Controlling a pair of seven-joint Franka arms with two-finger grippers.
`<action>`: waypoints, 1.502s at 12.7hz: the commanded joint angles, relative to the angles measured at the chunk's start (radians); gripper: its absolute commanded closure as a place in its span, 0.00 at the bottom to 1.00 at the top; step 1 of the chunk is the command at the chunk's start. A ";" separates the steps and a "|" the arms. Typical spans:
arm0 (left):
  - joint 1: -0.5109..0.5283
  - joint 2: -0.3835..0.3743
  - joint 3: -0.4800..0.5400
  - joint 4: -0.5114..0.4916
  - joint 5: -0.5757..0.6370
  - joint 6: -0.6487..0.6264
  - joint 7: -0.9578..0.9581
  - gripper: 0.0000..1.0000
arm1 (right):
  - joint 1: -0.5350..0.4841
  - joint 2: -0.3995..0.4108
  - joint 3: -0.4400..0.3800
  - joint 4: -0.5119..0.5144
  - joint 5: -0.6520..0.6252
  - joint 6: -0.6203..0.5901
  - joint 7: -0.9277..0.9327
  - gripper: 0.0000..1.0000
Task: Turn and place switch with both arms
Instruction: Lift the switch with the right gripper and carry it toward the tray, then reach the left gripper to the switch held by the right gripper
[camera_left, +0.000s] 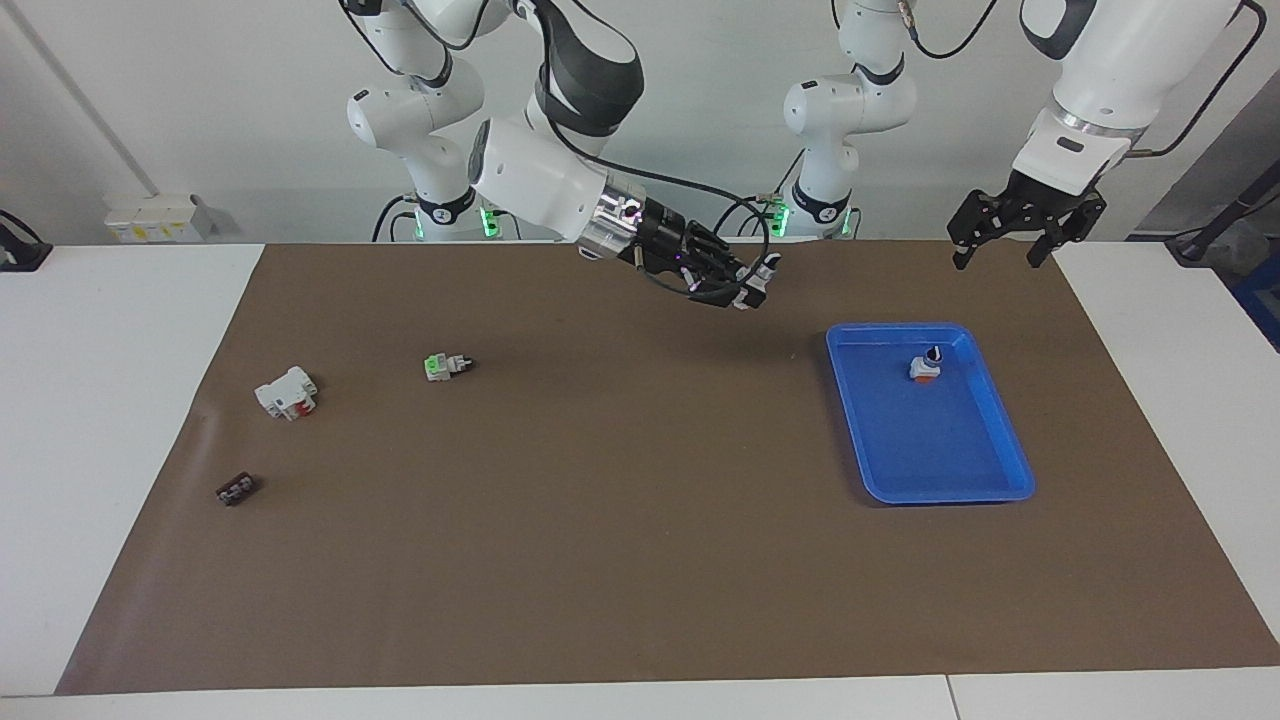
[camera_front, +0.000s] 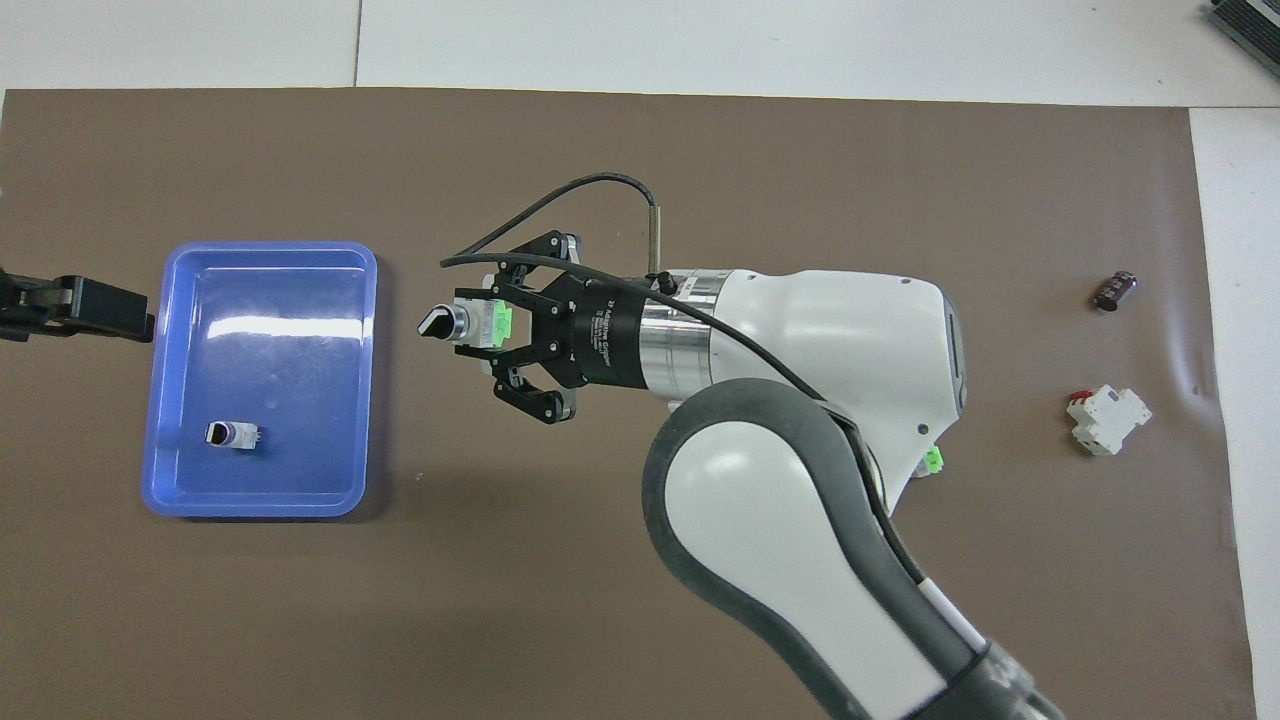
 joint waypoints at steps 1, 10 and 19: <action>-0.002 -0.027 -0.005 -0.027 0.011 -0.022 0.018 0.00 | 0.024 0.015 0.000 0.025 -0.002 0.048 0.048 1.00; 0.010 -0.044 -0.005 -0.028 -0.251 -0.132 0.001 0.00 | 0.080 0.022 0.000 0.039 -0.147 0.114 0.262 1.00; 0.085 -0.104 -0.012 -0.134 -0.653 -0.186 -0.377 0.21 | 0.081 0.022 0.000 0.039 -0.148 0.124 0.252 1.00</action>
